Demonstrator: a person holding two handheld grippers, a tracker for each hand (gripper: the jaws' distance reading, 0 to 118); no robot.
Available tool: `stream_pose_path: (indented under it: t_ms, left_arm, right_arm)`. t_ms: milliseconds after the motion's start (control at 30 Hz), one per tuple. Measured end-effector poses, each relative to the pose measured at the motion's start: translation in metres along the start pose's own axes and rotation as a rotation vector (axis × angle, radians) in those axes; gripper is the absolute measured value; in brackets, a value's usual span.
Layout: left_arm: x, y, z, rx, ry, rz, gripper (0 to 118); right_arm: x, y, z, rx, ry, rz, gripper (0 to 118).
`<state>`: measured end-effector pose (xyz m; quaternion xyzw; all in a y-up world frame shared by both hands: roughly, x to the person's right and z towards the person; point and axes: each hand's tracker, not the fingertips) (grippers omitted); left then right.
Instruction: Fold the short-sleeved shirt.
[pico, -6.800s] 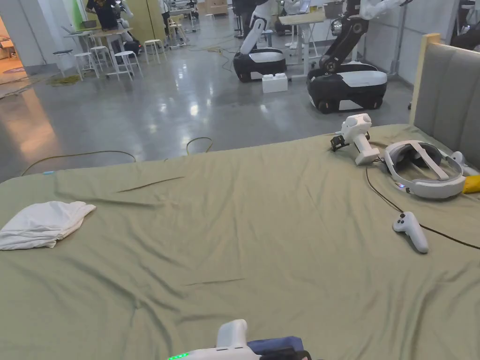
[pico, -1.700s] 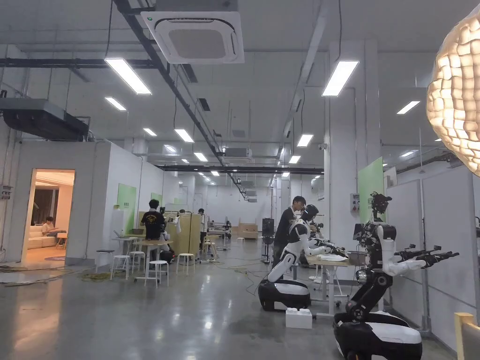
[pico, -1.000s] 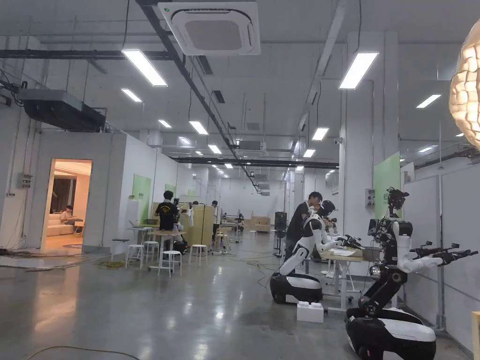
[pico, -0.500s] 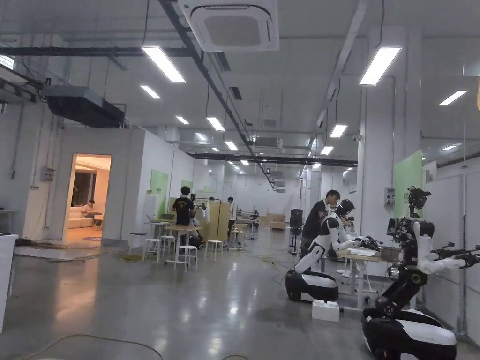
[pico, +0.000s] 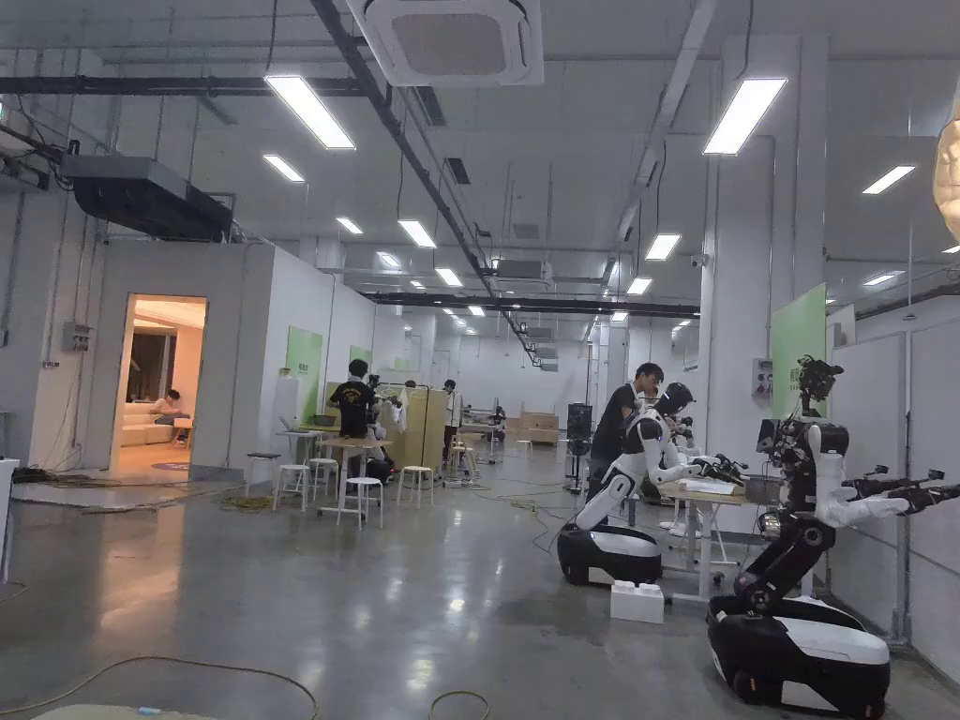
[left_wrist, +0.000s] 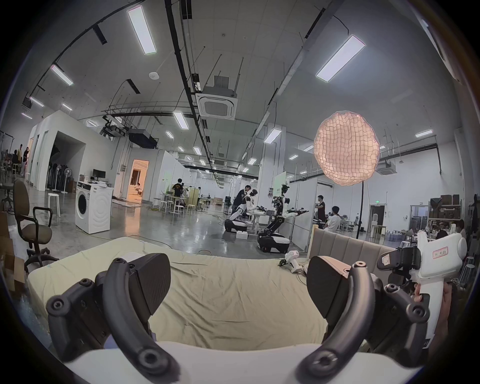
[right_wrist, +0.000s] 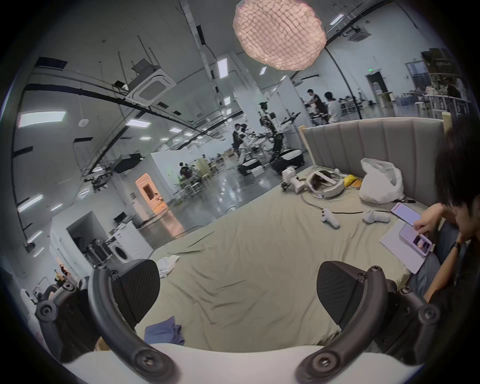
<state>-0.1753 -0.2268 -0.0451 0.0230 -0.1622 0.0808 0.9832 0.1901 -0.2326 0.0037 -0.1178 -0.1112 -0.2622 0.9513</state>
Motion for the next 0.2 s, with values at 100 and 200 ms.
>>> stream_pose_path:
  t_ms: [100, 200]
  left_arm:
    - [0.0010, -0.0010, -0.0010, -0.011, -0.002, -0.004, 109]
    - [0.0023, -0.0015, -0.0019, -0.019, -0.009, -0.006, 109]
  right_arm:
    - [-0.0014, -0.0025, -0.0024, -0.007, -0.012, 0.033, 118]
    - [-0.0027, -0.0014, -0.0041, -0.038, -0.022, 0.055, 118]
